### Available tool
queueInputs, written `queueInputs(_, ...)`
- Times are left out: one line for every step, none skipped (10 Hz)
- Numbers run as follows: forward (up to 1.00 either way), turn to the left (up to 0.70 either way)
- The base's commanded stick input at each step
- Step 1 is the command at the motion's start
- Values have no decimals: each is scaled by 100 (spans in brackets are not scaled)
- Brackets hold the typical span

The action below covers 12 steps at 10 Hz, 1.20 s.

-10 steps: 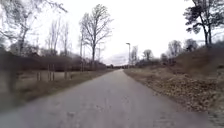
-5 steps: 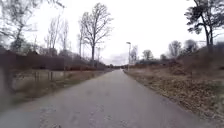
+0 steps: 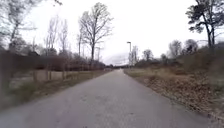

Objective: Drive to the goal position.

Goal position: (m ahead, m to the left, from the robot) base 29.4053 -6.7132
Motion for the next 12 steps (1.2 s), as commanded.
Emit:
queueInputs(70, 28)
queueInputs(70, 11)
queueInputs(70, 3)
queueInputs(70, 0)
queueInputs(70, 0)
queueInputs(70, 0)
queueInputs(70, 0)
queueInputs(70, 0)
queueInputs(70, 0)
queueInputs(70, 0)
queueInputs(70, 0)
queueInputs(70, 0)
